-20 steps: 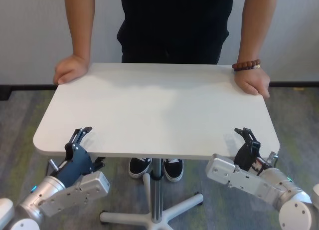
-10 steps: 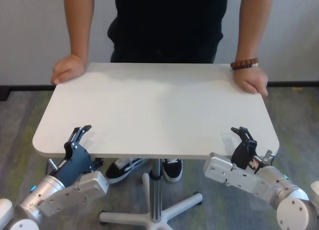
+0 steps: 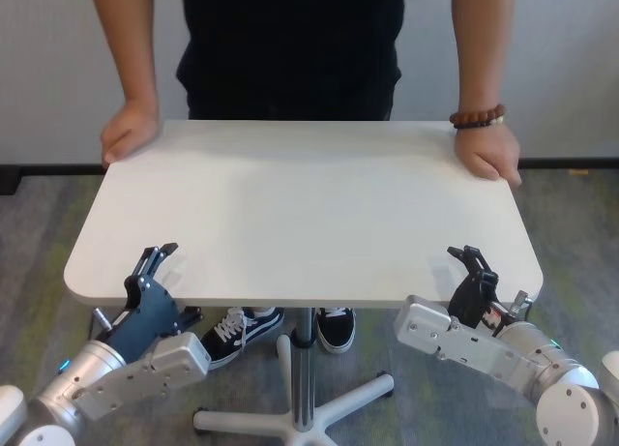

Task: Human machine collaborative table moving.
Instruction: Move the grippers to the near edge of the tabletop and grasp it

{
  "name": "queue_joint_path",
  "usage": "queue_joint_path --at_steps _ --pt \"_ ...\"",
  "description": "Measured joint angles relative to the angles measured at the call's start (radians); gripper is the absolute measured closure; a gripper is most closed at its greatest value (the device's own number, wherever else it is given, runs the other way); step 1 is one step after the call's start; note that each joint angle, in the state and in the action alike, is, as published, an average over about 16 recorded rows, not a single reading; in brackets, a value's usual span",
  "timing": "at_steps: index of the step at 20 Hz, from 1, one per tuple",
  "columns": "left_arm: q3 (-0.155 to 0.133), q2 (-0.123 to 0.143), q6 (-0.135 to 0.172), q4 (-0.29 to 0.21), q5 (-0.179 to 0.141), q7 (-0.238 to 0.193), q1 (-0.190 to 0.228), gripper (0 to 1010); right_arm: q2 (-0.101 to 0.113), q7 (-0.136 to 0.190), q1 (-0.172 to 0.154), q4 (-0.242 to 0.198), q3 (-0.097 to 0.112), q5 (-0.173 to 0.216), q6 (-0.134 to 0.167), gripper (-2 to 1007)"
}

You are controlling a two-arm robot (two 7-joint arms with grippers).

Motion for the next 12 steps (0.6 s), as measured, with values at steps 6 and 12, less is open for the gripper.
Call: queue_joint_path --at_steps 6,12 --pt "0.002 0.006 0.003 -0.008 0.010 -0.002 0.003 10 0.000 -0.001 -0.002 -0.002 0.000 -0.002 0.000 0" --pt "0.002 0.013 0.010 -0.023 0.027 -0.006 0.011 10 -0.001 -0.002 -0.010 -0.008 0.007 -0.010 0.000 0"
